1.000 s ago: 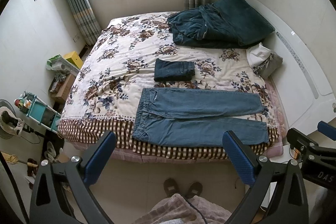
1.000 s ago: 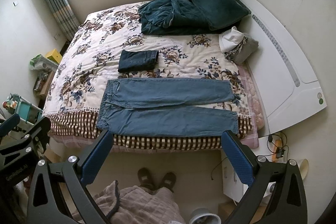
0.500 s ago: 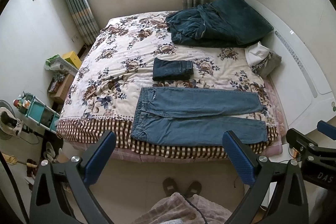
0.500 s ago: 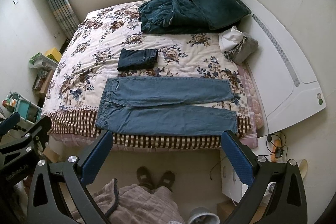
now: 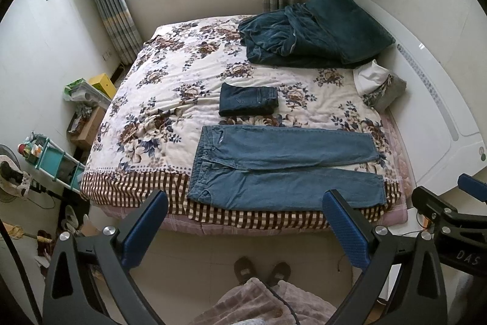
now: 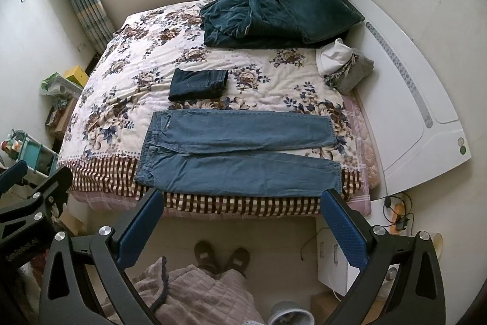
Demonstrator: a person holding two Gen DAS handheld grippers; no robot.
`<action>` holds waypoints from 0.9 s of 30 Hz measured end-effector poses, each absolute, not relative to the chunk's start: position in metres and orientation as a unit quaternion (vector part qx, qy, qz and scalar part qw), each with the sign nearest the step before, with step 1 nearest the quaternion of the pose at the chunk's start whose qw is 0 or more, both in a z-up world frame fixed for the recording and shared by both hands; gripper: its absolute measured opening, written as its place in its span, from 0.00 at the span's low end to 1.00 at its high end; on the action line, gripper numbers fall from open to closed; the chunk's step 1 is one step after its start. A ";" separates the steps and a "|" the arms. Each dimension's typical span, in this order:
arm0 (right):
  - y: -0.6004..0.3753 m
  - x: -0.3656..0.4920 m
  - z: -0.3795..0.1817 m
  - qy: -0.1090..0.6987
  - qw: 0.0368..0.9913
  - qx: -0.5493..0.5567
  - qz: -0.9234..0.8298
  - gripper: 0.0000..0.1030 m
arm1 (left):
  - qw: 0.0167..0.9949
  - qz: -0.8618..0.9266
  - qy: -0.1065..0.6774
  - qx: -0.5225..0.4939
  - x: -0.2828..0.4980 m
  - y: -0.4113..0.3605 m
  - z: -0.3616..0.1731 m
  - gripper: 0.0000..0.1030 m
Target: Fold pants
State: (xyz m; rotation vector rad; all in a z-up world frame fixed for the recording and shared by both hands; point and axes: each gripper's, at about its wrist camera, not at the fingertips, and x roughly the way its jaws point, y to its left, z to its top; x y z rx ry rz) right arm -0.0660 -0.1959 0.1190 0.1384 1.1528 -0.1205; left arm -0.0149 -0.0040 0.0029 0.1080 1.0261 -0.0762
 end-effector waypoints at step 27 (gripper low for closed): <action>-0.190 -0.067 0.114 0.547 0.833 0.062 -0.062 1.00 | 0.867 -0.036 0.494 0.051 -0.016 -0.015 -0.005 1.00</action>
